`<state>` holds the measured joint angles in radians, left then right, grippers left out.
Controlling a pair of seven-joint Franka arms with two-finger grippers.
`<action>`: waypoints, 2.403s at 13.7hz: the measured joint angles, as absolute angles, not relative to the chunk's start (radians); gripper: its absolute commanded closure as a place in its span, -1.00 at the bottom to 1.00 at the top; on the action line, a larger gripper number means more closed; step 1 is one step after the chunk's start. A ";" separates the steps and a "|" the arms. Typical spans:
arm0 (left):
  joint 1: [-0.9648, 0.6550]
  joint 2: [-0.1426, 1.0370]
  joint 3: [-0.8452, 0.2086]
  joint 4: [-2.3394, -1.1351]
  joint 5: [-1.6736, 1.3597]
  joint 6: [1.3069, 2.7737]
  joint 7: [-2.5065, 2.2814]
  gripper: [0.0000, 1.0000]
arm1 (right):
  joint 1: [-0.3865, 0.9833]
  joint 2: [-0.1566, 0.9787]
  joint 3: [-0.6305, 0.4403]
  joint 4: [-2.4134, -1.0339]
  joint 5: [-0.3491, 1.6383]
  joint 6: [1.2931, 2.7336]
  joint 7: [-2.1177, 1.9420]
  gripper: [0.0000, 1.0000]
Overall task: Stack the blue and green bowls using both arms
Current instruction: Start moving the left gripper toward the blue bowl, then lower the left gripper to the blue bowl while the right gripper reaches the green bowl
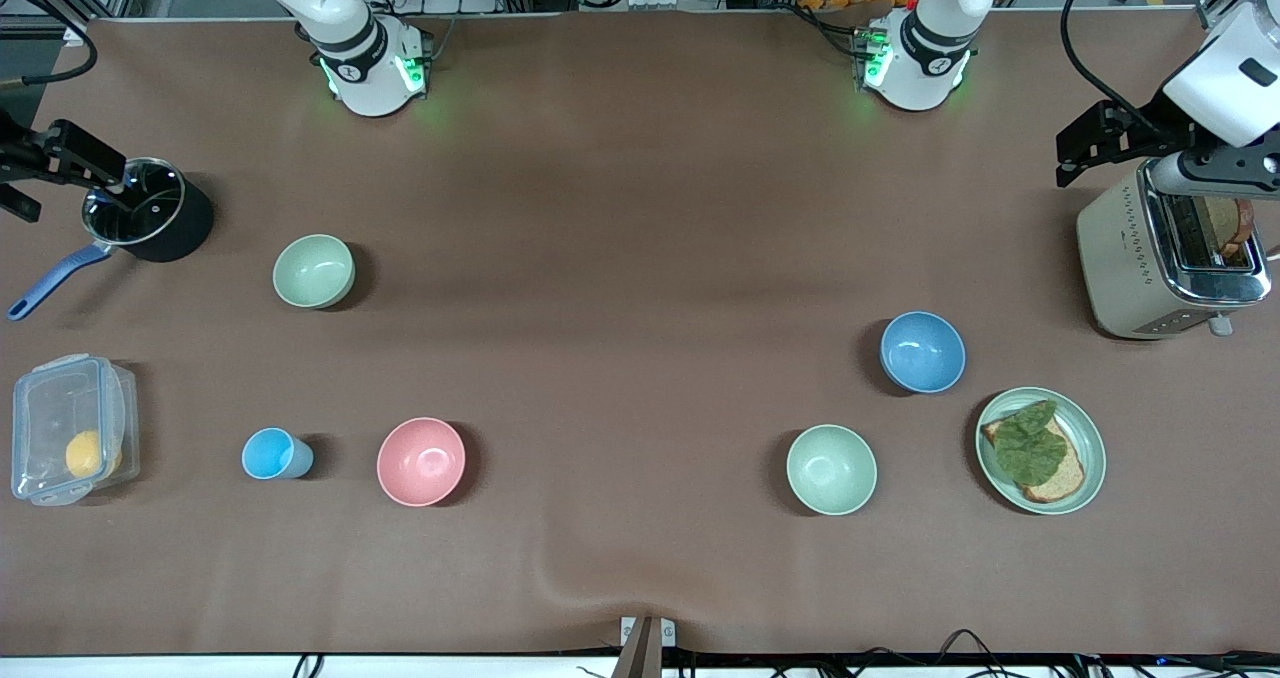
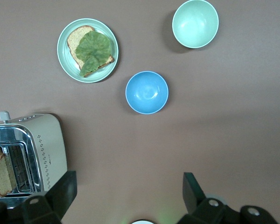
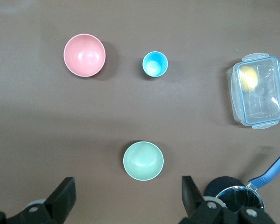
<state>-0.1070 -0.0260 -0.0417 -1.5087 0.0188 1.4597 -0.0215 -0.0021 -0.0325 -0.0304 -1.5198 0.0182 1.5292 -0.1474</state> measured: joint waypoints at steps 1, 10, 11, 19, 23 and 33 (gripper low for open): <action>-0.107 -0.026 -0.042 -1.509 0.019 1.460 -0.021 -1.00 | -0.002 -0.032 -0.030 -1.520 0.018 1.529 -0.147 -1.00; -0.107 -0.004 -0.042 -1.511 0.019 1.461 -0.021 -1.00 | -0.017 -0.033 -0.033 -1.520 0.017 1.509 -0.147 -1.00; -0.107 0.010 -0.041 -1.512 0.019 1.465 -0.021 -1.00 | -0.017 -0.033 -0.033 -1.520 0.017 1.508 -0.147 -1.00; -0.103 0.241 -0.006 -1.519 0.019 1.595 -0.021 -1.00 | -0.027 0.008 -0.034 -1.535 0.014 1.512 -0.148 -1.00; -0.113 0.386 -0.004 -1.521 0.100 1.630 -0.022 -1.00 | -0.031 0.102 -0.034 -1.532 0.009 1.529 -0.149 -1.00; -0.065 0.555 -0.001 -1.628 0.130 1.894 -0.029 -1.00 | -0.099 0.149 -0.035 -1.752 -0.006 1.673 -0.153 -1.00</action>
<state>-0.0651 0.5548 -0.0011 -1.6282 0.1297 1.8938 -0.0292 -0.0989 0.1492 -0.0353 -1.7516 -0.0059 1.6732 -0.1533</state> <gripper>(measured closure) 0.000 0.000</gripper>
